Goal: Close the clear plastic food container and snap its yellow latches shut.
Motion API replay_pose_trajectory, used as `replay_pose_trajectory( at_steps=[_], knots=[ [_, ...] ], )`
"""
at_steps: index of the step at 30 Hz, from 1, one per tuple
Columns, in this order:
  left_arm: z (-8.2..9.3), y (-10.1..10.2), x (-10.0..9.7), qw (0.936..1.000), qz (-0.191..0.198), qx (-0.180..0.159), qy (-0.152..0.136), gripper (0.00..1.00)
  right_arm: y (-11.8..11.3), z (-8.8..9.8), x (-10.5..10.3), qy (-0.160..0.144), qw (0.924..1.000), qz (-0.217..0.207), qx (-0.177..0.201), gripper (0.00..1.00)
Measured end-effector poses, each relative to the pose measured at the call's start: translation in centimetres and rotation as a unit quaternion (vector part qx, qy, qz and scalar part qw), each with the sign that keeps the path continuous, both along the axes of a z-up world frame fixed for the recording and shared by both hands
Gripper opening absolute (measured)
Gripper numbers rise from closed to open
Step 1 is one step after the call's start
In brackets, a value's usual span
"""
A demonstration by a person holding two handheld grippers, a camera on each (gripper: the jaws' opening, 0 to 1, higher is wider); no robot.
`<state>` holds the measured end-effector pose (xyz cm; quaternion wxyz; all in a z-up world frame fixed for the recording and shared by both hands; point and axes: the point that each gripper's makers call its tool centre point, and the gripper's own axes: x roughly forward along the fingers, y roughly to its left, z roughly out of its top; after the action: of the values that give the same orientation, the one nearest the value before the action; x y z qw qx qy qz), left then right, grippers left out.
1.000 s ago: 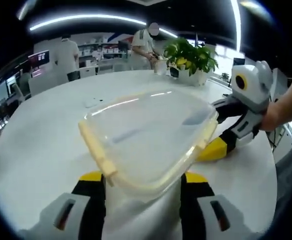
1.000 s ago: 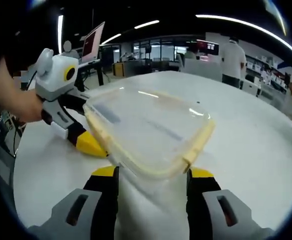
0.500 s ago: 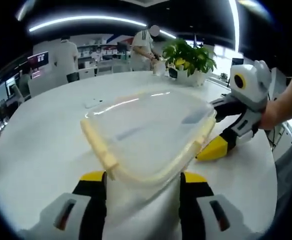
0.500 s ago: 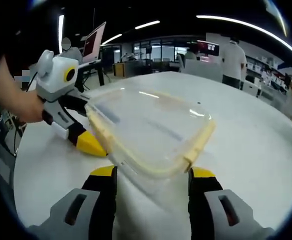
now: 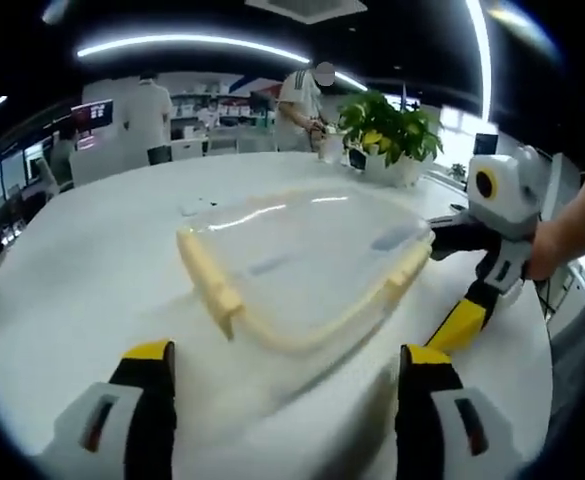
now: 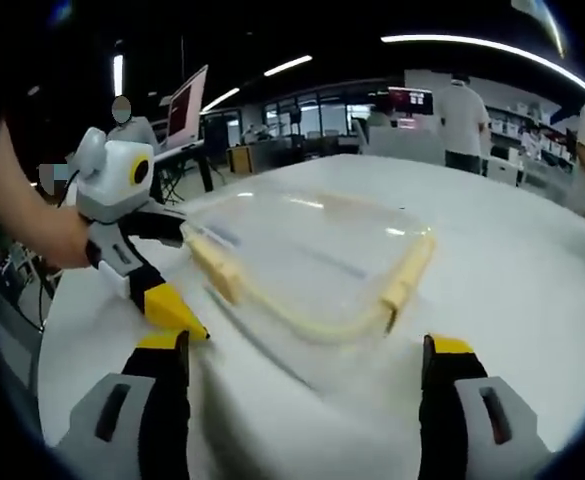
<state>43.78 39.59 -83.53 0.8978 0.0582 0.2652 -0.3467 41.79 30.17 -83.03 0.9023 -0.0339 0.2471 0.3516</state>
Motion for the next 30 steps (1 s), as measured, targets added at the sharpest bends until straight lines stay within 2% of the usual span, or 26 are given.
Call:
replay_pose_trajectory(
  at_steps=[7, 19, 22, 30],
  knots=[
    [0.4, 0.6, -1.0, 1.0000, 0.007, -0.003, 0.002, 0.93, -0.4, 0.3, -0.9, 0.006, 0.9999, -0.007, 0.010, 0.97],
    [1.7, 2.0, -2.7, 0.9989, 0.033, -0.032, 0.003, 0.98, -1.0, 1.6, -3.0, 0.010, 0.9992, -0.026, 0.029, 0.96],
    [1.8, 2.3, -3.1, 0.9982, 0.040, -0.044, 0.009, 0.98, -1.3, 1.9, -3.4, 0.010, 0.9988, -0.033, 0.034, 0.96],
    [2.6, 3.3, -4.4, 0.9975, 0.048, -0.052, 0.008, 0.98, -2.7, 3.0, -4.2, 0.010, 0.9976, -0.056, 0.039, 0.93]
  ],
)
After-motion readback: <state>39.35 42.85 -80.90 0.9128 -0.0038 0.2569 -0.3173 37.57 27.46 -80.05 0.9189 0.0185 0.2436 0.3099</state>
